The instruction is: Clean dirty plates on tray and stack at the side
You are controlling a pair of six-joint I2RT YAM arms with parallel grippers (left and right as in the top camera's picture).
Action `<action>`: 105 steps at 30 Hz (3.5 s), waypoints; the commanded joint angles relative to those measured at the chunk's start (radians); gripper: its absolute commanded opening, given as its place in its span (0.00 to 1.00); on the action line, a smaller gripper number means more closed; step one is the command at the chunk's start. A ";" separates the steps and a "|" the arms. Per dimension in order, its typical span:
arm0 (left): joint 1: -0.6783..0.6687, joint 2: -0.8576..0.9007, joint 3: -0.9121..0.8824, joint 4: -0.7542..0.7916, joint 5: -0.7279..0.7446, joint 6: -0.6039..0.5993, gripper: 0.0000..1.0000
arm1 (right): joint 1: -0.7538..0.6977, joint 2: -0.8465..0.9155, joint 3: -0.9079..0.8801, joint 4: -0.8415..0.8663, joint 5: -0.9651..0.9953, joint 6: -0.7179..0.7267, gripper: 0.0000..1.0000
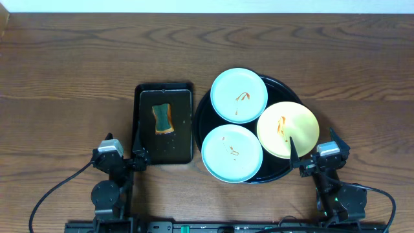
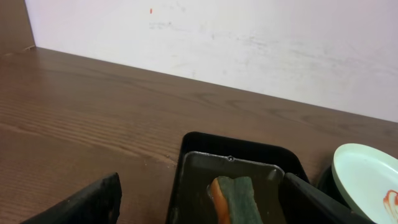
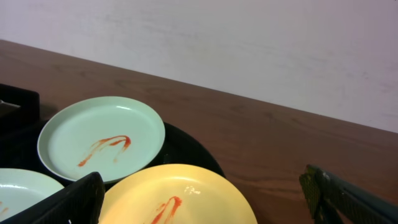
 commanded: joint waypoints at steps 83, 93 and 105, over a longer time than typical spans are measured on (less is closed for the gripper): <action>0.003 0.215 0.275 -0.270 0.025 -0.010 0.81 | 0.011 0.085 0.132 -0.175 0.008 0.335 0.99; 0.003 0.622 0.604 -0.512 0.026 -0.009 0.81 | 0.011 0.442 0.496 -0.504 -0.026 0.360 0.99; 0.003 0.998 0.993 -0.909 0.034 -0.009 0.82 | 0.011 0.913 0.866 -0.851 -0.185 0.383 0.99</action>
